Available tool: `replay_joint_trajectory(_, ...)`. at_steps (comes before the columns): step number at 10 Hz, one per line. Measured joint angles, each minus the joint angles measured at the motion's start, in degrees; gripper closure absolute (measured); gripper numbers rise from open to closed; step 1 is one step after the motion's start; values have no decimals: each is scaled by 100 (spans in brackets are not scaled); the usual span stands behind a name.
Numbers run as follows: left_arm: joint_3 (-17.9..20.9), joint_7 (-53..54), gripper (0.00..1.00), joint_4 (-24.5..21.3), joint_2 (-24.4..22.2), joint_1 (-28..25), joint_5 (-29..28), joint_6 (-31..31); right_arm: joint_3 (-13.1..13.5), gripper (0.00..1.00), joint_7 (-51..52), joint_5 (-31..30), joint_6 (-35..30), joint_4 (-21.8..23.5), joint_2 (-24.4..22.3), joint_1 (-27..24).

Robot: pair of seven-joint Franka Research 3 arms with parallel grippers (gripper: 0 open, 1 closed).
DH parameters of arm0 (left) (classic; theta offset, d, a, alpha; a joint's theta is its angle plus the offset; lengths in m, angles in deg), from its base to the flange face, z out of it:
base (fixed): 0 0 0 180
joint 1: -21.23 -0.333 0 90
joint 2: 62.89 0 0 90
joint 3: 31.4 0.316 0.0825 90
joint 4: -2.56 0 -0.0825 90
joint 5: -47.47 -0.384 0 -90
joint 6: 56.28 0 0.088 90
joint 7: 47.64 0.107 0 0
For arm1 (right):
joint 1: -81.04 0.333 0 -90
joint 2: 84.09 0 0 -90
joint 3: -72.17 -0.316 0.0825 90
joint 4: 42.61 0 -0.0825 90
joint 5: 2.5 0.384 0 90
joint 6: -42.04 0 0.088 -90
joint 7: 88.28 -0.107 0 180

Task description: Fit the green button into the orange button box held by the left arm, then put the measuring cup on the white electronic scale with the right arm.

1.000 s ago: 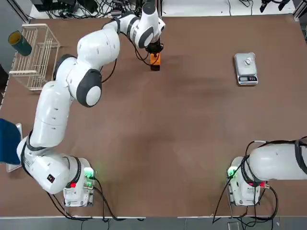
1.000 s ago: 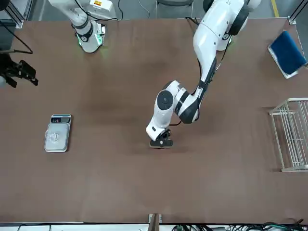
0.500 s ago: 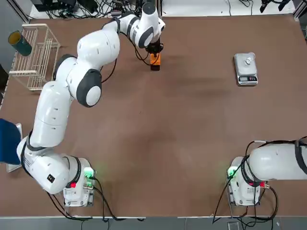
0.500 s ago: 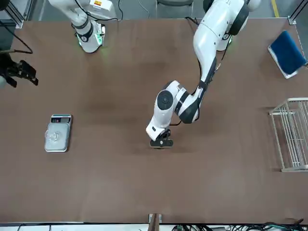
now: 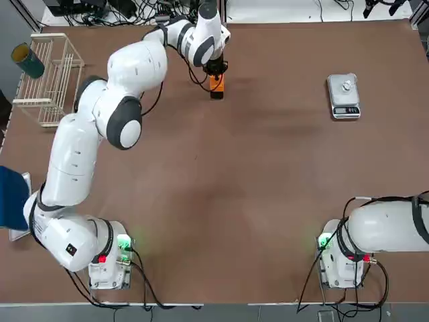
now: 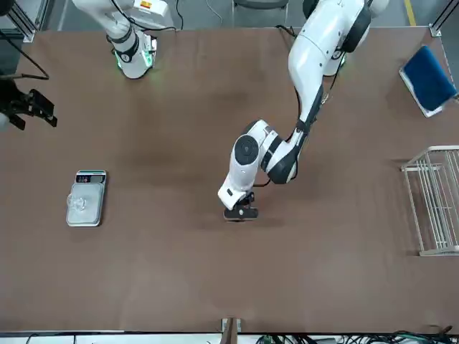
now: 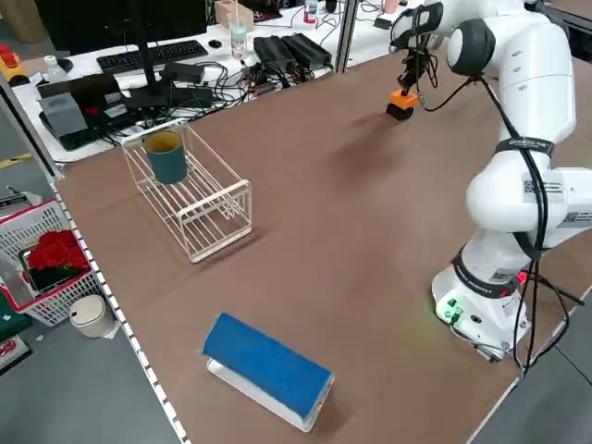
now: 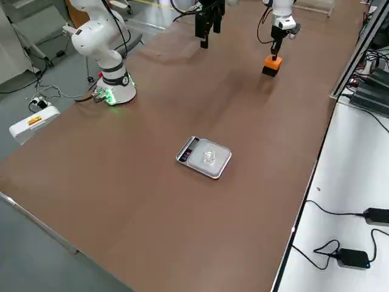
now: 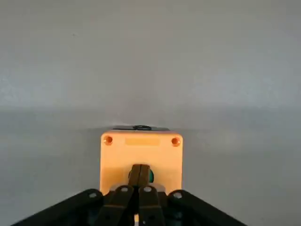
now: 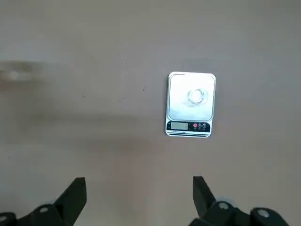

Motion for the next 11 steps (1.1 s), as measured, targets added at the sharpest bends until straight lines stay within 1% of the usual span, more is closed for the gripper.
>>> replay_joint_trajectory(11,-17,-2,99,14,-30,-12,64,-46,0,0,0,0,-3,0,0,0)
